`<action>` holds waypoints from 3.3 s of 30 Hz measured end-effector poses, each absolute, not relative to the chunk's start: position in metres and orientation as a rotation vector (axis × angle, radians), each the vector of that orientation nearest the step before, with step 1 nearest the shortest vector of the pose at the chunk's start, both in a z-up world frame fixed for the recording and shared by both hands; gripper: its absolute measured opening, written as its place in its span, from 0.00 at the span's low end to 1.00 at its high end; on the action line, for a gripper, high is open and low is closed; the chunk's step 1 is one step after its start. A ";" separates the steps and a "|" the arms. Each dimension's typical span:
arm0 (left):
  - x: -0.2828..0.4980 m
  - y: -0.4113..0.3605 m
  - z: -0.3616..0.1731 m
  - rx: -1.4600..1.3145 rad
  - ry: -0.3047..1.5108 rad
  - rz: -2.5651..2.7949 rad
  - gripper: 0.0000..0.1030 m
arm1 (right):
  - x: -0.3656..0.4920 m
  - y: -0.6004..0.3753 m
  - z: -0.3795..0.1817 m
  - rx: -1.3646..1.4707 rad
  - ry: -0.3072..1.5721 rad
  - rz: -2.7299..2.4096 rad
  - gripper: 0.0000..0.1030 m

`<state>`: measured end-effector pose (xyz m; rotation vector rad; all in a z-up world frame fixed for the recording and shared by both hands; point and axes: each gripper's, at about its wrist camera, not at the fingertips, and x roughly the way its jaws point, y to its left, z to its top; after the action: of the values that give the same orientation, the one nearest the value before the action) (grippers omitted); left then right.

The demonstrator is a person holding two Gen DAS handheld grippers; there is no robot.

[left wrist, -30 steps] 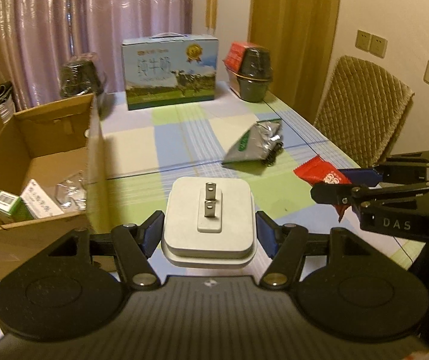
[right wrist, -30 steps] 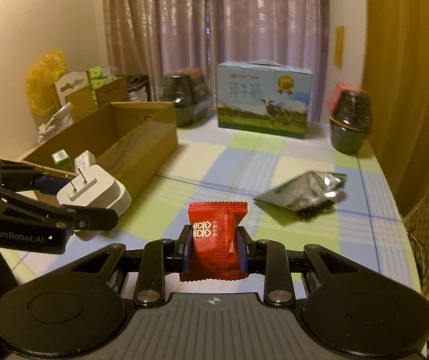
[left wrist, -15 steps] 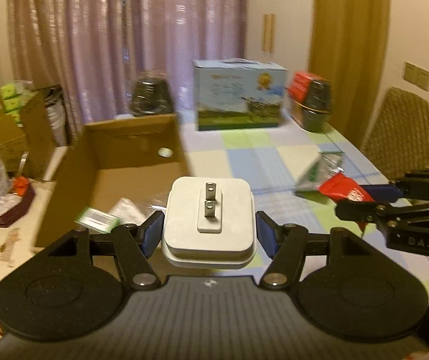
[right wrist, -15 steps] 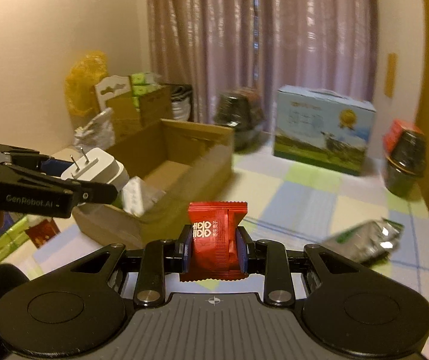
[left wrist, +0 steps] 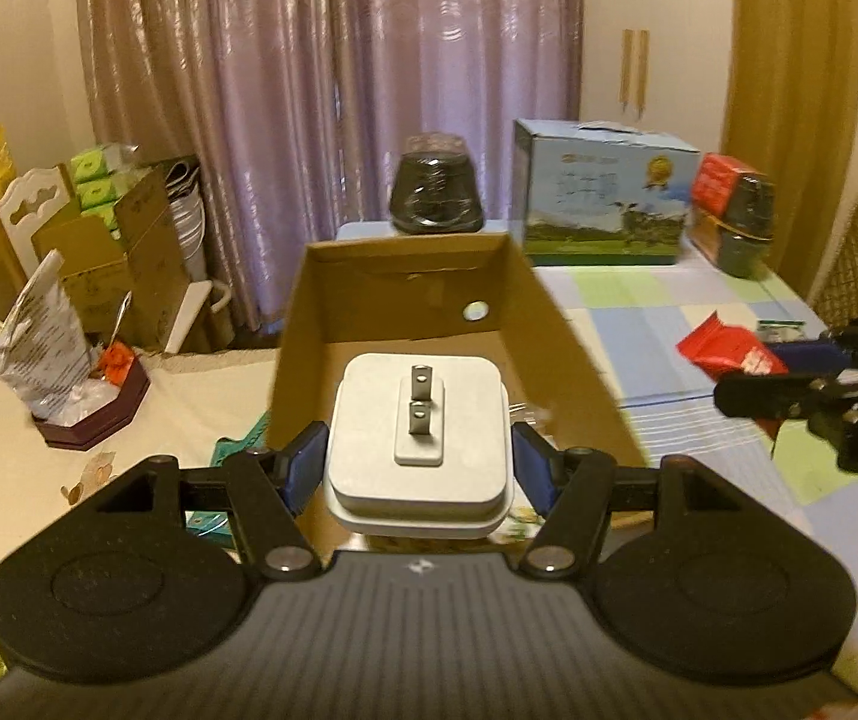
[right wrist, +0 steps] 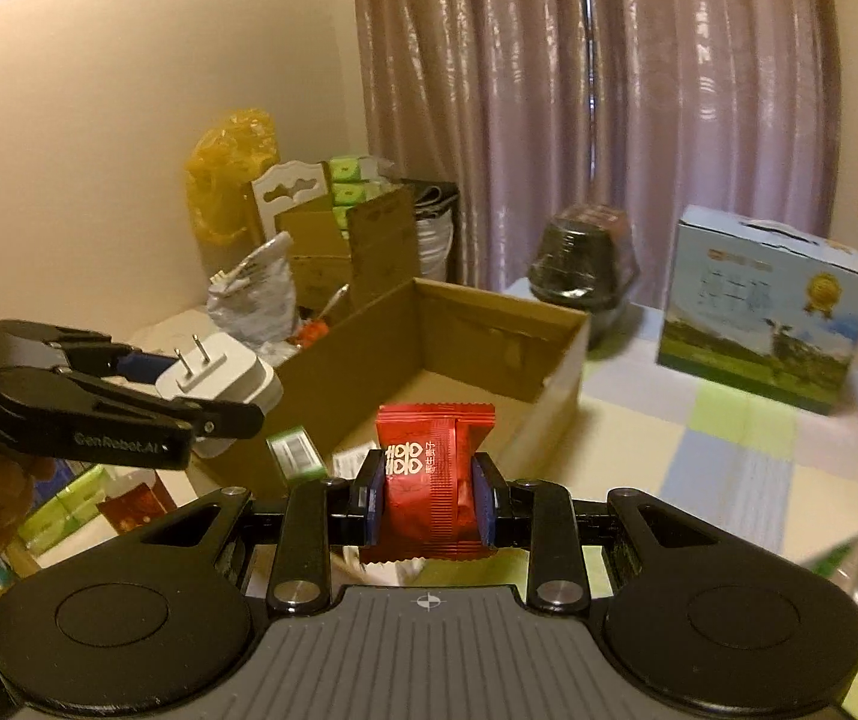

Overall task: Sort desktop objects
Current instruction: 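Carry the red packet and the white plug toward the cardboard box, then open the left tool to drop the white plug while right releases the red packet into the box, then move both open tools over the silver foil bag and black cable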

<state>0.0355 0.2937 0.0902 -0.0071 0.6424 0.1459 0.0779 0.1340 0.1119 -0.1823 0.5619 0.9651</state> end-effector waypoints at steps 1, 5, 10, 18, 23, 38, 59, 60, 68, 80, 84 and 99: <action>0.038 0.300 0.089 -0.007 0.647 0.152 0.59 | 0.081 0.139 0.111 -0.182 0.568 0.968 0.26; 0.047 0.321 0.083 -0.003 0.669 0.154 0.59 | 0.086 0.157 0.108 -0.191 0.571 0.982 0.26; 0.055 0.335 0.075 -0.011 0.677 0.157 0.59 | 0.093 0.170 0.101 -0.201 0.580 0.983 0.26; 0.064 0.340 0.062 -0.035 0.686 0.133 0.59 | 0.101 0.180 0.087 -0.204 0.607 0.972 0.26; 0.060 0.339 0.060 -0.029 0.667 0.134 0.76 | 0.102 0.184 0.084 -0.207 0.612 0.972 0.26; 0.044 0.344 0.068 -0.023 0.652 0.150 0.76 | 0.104 0.194 0.081 -0.174 0.614 1.000 0.48; 0.020 0.305 0.071 -0.060 0.642 0.128 0.76 | 0.098 0.059 0.077 -0.034 0.689 0.728 0.74; 0.018 0.301 0.071 -0.066 0.642 0.125 0.76 | 0.097 0.055 0.079 -0.031 0.688 0.723 0.74; 0.009 0.266 0.080 -0.075 0.643 0.080 0.77 | 0.083 0.024 0.090 0.007 0.680 0.697 0.82; 0.011 0.205 0.088 -0.018 0.654 -0.017 0.84 | 0.080 -0.042 0.087 0.066 0.701 0.589 0.88; 0.017 0.182 0.088 0.000 0.655 -0.064 0.90 | 0.083 -0.068 0.084 0.086 0.708 0.531 0.89; 0.070 0.098 0.070 0.059 0.708 -0.246 0.97 | 0.105 -0.149 0.068 0.149 0.735 0.375 0.92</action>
<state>0.0703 0.0979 0.0703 0.0585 0.7079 -0.2458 0.1055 -0.1491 0.0680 0.1492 0.7348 0.3746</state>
